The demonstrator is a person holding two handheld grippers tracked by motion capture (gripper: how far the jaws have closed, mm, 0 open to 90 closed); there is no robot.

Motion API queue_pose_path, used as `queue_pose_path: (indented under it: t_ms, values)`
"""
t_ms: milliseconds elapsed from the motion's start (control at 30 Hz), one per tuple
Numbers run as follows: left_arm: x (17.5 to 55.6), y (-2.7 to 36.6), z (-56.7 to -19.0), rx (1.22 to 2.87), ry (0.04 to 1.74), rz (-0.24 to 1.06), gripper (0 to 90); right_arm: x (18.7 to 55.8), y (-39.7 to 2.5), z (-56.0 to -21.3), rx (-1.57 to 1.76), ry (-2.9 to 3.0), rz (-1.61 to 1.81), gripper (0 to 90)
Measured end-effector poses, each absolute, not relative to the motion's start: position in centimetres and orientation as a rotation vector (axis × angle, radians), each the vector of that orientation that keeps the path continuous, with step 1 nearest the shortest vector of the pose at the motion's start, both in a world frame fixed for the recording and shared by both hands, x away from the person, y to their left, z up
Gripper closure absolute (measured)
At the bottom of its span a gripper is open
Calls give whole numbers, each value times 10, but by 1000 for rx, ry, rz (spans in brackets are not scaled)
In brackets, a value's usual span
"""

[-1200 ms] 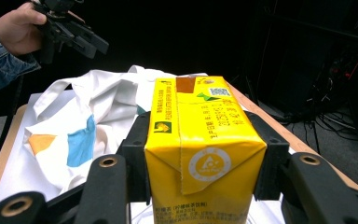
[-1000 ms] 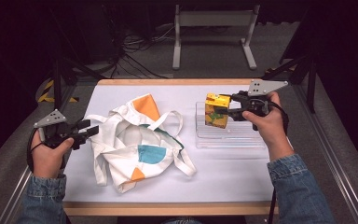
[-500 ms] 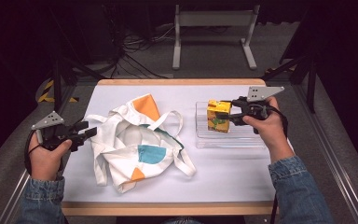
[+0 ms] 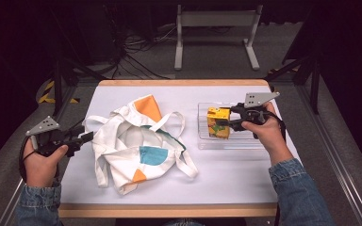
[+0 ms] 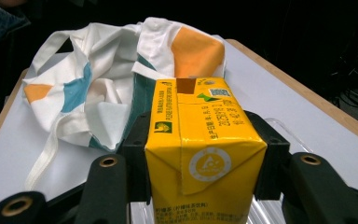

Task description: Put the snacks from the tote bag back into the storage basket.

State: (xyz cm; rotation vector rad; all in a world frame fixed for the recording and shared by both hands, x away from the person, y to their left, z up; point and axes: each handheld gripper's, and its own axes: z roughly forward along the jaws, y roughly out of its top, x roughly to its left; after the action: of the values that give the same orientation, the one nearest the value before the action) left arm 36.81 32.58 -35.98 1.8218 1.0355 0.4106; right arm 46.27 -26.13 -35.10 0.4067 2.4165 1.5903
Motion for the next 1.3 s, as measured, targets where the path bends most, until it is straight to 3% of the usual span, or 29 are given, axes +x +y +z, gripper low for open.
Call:
queue_pose_path:
  t_ms: [1300]
  values:
    - [371,324,-361,1828,1032,400,488,467,-246,-364,312,2653,1409,497]
